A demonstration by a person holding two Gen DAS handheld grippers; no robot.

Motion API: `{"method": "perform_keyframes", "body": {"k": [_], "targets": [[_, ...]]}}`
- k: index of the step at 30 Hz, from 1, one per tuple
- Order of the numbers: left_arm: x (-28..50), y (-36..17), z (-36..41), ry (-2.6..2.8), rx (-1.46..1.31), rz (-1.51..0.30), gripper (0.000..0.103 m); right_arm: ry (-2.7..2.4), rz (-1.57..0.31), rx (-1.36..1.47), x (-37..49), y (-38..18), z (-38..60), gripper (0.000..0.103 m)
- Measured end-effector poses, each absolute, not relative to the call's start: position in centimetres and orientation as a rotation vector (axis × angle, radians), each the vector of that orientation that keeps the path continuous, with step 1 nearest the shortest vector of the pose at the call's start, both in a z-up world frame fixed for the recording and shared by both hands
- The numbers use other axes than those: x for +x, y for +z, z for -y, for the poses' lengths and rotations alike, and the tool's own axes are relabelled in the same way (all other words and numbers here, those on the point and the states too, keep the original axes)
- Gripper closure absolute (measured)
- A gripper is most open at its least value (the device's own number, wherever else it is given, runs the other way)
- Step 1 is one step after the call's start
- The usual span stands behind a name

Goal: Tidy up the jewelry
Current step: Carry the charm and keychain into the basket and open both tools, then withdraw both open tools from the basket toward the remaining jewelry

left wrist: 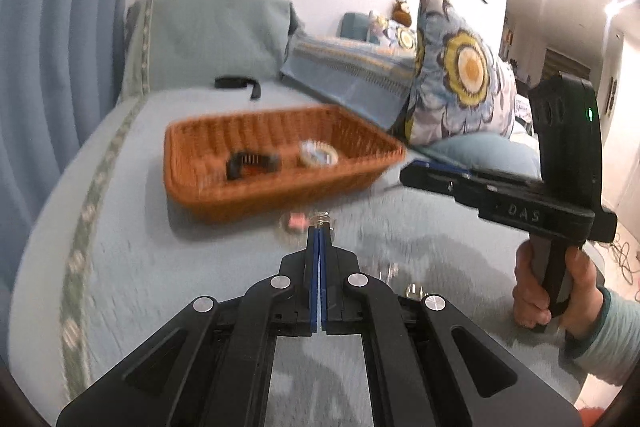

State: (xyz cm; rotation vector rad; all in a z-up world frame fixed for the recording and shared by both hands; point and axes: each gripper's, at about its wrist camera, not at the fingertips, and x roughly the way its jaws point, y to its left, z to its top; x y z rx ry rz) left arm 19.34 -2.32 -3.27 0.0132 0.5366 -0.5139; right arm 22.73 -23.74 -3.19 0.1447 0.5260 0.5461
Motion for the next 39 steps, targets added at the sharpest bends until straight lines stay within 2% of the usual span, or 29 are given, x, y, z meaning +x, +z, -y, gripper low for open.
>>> {"method": "perform_keyframes", "body": {"k": [9,17,29,31,32,33,39], "targets": [[27.0,0.4,2.3,-0.464,-0.046,-0.518,0.103,0.501,-0.583,0.282,31.0,-0.7,25.2,0.082],[33.5,-2.3,2.5,-0.372,-0.052,-0.606,0.103,0.394,-0.674,0.266,36.7,-3.1,24.4,0.082],[34.5,-4.3,2.3,-0.348,-0.086,-0.646,0.102,0.360,-0.705,0.180,36.9,-5.4,23.5,0.082],[34.2,-4.3,2.0,-0.362,-0.102,-0.650,0.089,0.372,-0.714,0.197,36.6,-5.3,23.6,0.075],[33.9,-4.2,1.8,-0.364,-0.108,-0.645,0.077,0.373,-0.713,0.207,36.4,-5.3,23.8,0.063],[33.4,-3.9,1.4,-0.364,-0.115,-0.627,0.073,0.376,-0.701,0.228,35.8,-5.1,24.2,0.053],[29.1,-2.9,-0.4,-0.409,-0.175,-0.560,0.072,0.417,-0.654,0.294,32.3,-4.1,25.8,0.052]]}}
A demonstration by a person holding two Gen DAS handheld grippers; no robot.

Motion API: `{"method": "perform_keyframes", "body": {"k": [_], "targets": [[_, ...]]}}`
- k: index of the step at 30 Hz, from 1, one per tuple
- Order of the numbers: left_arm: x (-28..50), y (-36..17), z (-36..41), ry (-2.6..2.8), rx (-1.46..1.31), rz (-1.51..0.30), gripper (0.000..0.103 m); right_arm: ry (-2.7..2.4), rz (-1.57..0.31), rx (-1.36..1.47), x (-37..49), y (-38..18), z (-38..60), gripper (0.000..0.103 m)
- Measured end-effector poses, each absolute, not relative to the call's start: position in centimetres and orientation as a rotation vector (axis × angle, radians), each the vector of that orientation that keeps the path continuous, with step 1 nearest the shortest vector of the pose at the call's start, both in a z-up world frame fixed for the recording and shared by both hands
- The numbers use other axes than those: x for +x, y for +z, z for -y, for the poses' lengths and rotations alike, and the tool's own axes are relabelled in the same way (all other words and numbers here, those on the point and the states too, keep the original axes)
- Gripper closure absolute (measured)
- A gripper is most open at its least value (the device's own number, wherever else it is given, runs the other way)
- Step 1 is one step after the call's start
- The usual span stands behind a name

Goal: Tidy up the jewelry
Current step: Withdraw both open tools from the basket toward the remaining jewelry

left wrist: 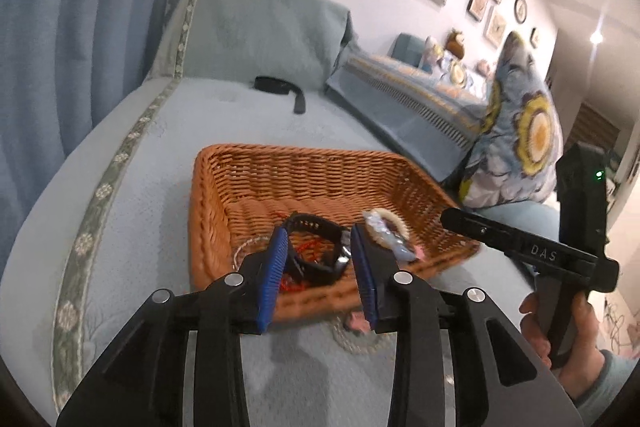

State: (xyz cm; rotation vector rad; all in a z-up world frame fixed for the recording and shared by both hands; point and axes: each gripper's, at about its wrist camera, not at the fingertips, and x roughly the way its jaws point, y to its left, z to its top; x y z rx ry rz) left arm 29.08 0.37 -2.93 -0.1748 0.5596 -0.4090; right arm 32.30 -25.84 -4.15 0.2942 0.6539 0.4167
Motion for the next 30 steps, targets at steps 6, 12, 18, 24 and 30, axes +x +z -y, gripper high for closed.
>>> {"method": "perform_keyframes", "body": {"k": [6,12,18,24,30], "targets": [[24.8,-3.0,-1.1,-0.461,-0.203,-0.521,0.071,0.474,-0.637,0.296,27.5,-4.5,25.9,0.052],[22.9,-4.5,-0.2,-0.480,-0.186,-0.544,0.072,0.504,-0.683,0.259,24.3,-6.0,24.9,0.052],[23.1,-6.7,0.2,-0.475,-0.172,-0.598,0.072,0.525,-0.713,0.135,22.1,-7.3,22.3,0.052],[23.3,-7.3,1.1,-0.483,-0.120,-0.627,0.072,0.515,-0.741,-0.028,21.2,-8.2,19.4,0.052],[24.5,-8.2,2.3,-0.481,-0.080,-0.718,0.072,0.501,-0.803,-0.050,22.1,-9.1,18.9,0.052]]}}
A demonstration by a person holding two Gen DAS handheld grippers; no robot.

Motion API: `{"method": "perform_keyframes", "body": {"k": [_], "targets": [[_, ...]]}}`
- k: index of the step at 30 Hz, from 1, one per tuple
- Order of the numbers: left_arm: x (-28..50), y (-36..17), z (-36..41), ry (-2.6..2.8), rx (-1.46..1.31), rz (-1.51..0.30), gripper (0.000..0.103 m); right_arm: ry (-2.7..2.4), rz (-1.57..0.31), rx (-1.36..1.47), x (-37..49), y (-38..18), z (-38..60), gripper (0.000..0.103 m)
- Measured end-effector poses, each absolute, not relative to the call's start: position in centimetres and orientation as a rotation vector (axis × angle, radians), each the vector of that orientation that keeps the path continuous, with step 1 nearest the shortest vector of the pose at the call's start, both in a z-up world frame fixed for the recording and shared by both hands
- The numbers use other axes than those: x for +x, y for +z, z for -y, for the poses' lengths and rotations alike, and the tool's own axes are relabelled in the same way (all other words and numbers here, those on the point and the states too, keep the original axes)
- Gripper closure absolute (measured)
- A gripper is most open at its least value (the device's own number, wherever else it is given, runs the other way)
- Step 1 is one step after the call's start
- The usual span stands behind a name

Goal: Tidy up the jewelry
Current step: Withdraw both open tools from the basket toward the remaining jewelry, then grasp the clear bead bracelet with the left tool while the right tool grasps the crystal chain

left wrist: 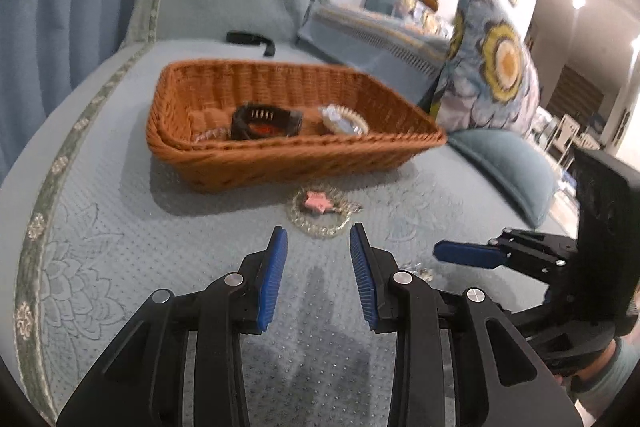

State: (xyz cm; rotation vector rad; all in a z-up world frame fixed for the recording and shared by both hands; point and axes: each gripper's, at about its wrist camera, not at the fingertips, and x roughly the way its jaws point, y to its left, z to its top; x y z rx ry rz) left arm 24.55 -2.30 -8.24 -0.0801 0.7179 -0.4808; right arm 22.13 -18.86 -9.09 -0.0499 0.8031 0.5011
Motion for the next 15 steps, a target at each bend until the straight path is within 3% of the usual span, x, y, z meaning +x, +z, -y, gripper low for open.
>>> {"method": "perform_keyframes", "body": {"k": [5,15], "targets": [[26.0,-8.8,3.7,-0.417,-0.032,-0.783,0.072,0.485,-0.845,-0.076,22.8,-9.8,18.3,0.064],[29.9,-10.1,6.2,-0.281,0.003,-0.883,0.071,0.478,-0.851,-0.073,23.0,-10.0,18.3,0.064]]}}
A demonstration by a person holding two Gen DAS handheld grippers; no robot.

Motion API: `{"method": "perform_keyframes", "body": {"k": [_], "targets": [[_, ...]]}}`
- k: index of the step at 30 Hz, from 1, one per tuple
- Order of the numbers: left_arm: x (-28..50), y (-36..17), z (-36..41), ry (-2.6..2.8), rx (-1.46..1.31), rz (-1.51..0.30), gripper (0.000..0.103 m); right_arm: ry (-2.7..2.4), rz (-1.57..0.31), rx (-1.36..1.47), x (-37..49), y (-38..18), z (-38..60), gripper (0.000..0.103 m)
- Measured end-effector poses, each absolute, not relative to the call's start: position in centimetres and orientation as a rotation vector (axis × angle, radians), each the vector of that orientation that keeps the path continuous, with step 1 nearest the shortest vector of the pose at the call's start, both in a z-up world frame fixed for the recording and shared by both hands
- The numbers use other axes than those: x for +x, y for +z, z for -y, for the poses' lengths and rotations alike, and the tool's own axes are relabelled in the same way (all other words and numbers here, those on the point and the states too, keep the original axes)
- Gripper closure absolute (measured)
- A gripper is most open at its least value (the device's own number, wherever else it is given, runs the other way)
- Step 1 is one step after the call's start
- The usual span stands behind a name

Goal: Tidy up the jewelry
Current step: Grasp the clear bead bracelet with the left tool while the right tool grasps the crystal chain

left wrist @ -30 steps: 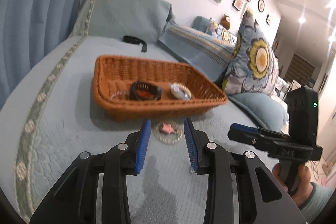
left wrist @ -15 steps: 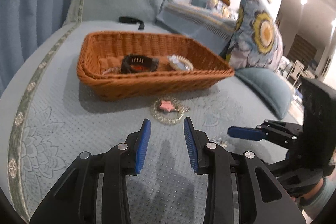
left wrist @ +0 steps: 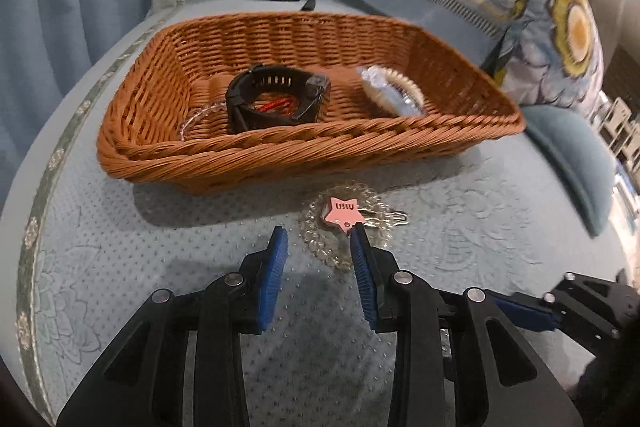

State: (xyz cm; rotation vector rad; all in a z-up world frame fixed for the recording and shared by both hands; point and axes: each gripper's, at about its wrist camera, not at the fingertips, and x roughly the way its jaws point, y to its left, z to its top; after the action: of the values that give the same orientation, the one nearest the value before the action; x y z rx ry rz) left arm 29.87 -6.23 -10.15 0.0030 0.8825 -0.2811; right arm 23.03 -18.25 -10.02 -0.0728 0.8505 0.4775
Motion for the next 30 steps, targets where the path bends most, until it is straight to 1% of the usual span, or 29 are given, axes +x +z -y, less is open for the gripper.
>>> {"method": "perform_keyframes", "body": {"k": [4,7,12,18,24,28,30], "targets": [[29.9,-10.3,6.1,-0.270,0.014,-0.896,0.071,0.478,-0.862,-0.080,23.4,-10.2,18.0,0.064],[29.3,-10.3,6.0,-0.267,0.052,-0.901,0.074,0.484,-0.857,-0.075,23.3,-10.1,18.1,0.064],[27.5,-10.1,3.8,-0.284,0.034,-0.904,0.080,0.492,-0.854,-0.067,23.2,-10.1,18.4,0.064],[26.9,-10.2,2.3,-0.316,-0.022,-0.905,0.080,0.496,-0.857,-0.065,23.0,-10.1,18.7,0.064],[27.1,-10.4,3.0,-0.298,0.006,-0.877,0.080,0.495,-0.864,-0.093,23.1,-10.3,18.2,0.064],[27.2,-10.3,2.6,-0.303,-0.026,-0.870,0.091,0.504,-0.855,-0.114,22.8,-10.2,17.7,0.064],[27.3,-10.3,2.3,-0.312,-0.044,-0.872,0.091,0.496,-0.860,-0.121,22.8,-10.3,17.5,0.064]]}}
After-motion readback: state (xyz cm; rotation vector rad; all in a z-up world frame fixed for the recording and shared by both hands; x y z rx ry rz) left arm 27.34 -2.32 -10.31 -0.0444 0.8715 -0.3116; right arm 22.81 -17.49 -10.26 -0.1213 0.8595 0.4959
